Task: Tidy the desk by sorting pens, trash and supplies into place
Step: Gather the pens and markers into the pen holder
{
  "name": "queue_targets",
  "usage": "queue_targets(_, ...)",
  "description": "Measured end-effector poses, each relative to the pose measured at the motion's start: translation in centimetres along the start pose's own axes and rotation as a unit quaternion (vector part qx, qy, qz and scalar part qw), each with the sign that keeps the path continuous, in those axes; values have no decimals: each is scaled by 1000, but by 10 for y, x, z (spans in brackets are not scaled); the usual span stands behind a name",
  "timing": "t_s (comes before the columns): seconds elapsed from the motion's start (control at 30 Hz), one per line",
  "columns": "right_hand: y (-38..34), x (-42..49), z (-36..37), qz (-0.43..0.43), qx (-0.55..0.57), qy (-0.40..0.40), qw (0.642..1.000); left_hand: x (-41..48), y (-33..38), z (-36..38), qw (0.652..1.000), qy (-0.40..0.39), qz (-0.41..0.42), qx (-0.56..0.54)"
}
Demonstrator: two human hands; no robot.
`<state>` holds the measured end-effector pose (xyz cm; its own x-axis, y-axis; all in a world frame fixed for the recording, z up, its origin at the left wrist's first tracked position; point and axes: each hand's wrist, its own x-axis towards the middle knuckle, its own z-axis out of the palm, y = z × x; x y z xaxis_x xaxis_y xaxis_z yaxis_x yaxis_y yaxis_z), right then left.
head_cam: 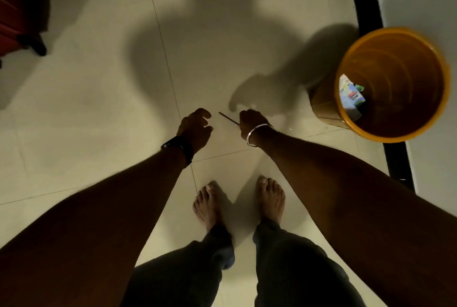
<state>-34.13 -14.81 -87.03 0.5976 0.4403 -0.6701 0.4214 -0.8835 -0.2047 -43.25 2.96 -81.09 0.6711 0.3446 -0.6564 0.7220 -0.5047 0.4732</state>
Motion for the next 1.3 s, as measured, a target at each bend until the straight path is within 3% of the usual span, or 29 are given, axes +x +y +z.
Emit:
queue_targets(0.4, -58, -256, -228, -50, 204, 105, 972, -230, 156, -165, 969, 42, -26, -242)
queue_targets(0.6, -93, -391, -373, -133, 283, 202, 928, -364, 280, -279, 925, 60, 30, -373)
queue_targets(0.77, -111, -475, -492, -206, 365, 242, 875, -446, 374, -359, 902, 74, 136, -403)
queue_targets(1.03, -117, -521, -606, -261, 378, 306, 834, -497, 459, -423, 878, 147, 230, -394)
queue_targets(1.3, -124, -503, -648, -278, 421, 276, 818, -474, 485, -452, 856, 168, 231, -431)
